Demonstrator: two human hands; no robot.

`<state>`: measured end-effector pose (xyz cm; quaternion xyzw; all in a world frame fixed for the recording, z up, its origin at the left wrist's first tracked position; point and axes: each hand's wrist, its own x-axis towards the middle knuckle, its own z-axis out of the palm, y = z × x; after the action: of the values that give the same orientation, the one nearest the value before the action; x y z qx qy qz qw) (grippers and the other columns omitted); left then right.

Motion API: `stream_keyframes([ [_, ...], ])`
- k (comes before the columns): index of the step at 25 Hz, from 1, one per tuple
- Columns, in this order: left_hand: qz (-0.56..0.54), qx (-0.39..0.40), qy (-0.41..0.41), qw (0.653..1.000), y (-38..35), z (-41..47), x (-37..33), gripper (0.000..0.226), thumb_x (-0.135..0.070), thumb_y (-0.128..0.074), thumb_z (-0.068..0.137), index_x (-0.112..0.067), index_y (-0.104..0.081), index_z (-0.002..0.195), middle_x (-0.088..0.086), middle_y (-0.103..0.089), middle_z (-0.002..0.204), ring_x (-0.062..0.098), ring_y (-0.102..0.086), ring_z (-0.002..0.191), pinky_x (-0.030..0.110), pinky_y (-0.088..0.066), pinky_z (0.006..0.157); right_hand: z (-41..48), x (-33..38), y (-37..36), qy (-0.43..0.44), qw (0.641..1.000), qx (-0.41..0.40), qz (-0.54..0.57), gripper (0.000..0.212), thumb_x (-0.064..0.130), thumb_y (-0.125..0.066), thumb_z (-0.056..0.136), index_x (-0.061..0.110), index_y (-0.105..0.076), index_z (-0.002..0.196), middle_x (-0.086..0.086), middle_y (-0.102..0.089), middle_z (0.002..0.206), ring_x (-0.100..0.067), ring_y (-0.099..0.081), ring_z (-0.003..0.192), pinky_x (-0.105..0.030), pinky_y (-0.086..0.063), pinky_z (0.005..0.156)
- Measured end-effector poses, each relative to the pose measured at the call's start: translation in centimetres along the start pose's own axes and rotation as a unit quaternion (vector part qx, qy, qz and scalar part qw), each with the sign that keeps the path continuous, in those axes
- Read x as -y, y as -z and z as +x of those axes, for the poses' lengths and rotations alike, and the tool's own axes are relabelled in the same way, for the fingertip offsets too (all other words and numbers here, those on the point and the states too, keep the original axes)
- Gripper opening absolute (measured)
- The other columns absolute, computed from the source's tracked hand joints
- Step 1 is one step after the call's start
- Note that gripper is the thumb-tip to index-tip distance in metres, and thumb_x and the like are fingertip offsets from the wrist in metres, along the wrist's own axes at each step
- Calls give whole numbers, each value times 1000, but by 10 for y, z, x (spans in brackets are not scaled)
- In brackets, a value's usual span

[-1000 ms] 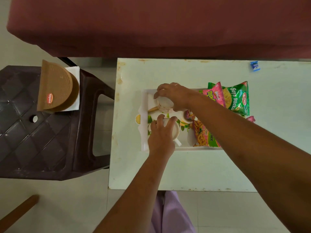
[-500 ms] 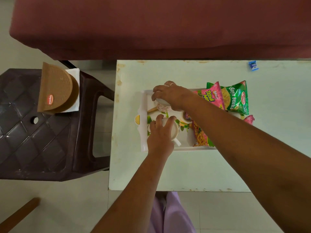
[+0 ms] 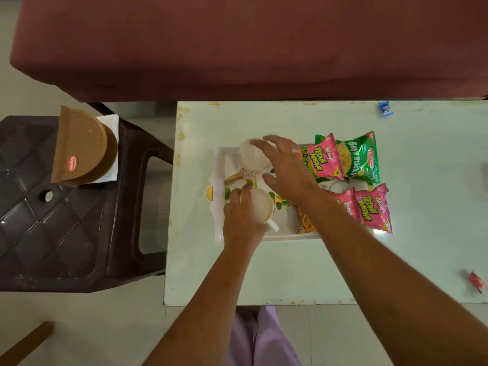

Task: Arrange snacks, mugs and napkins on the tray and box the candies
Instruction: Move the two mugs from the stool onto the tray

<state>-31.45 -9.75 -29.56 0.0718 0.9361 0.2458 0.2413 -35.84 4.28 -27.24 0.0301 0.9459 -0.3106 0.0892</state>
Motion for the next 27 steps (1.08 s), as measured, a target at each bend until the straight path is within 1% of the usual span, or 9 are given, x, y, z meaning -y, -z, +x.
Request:
stream_keyframes([
  [2,-15,-11,16,1000,-3,2,-6,100,-34,-85,58,-17,-30,140,8,-39,135,27,-46,118,38,-44,95,-35,-9,-13,-47,995,-18,90,59,21,-63,84,22,-40,138,-6,-43,137,-26,-36,129,-45,-38,105],
  [5,-58,-19,48,997,-9,5,-17,90,-30,-80,64,-17,-31,139,12,-40,132,32,-50,113,40,-47,91,-74,-18,-35,-98,988,14,119,56,34,-60,87,22,-41,139,-4,-47,137,-20,-40,128,-34,-34,106],
  [9,-122,14,58,991,-12,8,-22,90,-25,-80,65,-22,-31,140,11,-41,135,30,-46,119,32,-42,87,-73,-25,-42,-106,985,2,134,56,25,-59,89,24,-37,141,-3,-44,141,-19,-38,131,-28,-29,104],
  [12,-182,42,54,981,-3,11,-14,96,-18,-88,56,-21,-38,138,7,-50,132,26,-45,122,35,-43,97,-65,-26,-39,-112,983,19,145,57,17,-60,89,22,-38,141,-7,-47,138,-22,-41,128,-28,-32,102],
  [14,-232,52,72,969,4,13,-10,89,-14,-88,56,-23,-45,134,2,-56,123,22,-49,116,39,-45,98,-64,-28,-38,-110,982,17,154,56,14,-60,89,20,-40,140,-9,-49,137,-23,-43,127,-28,-32,103],
  [17,-286,60,120,949,9,18,-6,71,-11,-82,64,-27,-53,126,-3,-59,110,14,-53,102,34,-49,90,-63,-28,-37,-109,981,16,158,54,11,-60,88,19,-42,139,-10,-50,136,-24,-44,126,-27,-31,103],
  [21,-350,37,177,919,15,29,-2,52,-10,-76,72,-21,-56,119,6,-67,112,22,-62,104,42,-51,94,-61,-29,-34,-109,981,33,156,54,11,-59,89,20,-41,139,-8,-49,139,-22,-41,130,-24,-27,105],
  [24,-320,-30,150,935,28,44,-2,83,-22,-82,69,-26,-37,138,3,-57,128,19,-54,115,26,-47,86,-60,-27,-33,-115,983,40,140,54,17,-59,89,23,-41,139,-6,-48,140,-23,-40,131,-30,-28,109],
  [27,-250,-9,54,967,37,68,-11,102,-30,-83,67,-30,-20,147,4,-32,150,22,-33,135,33,-35,102,-51,-23,-28,-142,986,51,64,65,46,-64,81,33,-36,138,-1,-45,142,-28,-40,130,-45,-37,106],
])
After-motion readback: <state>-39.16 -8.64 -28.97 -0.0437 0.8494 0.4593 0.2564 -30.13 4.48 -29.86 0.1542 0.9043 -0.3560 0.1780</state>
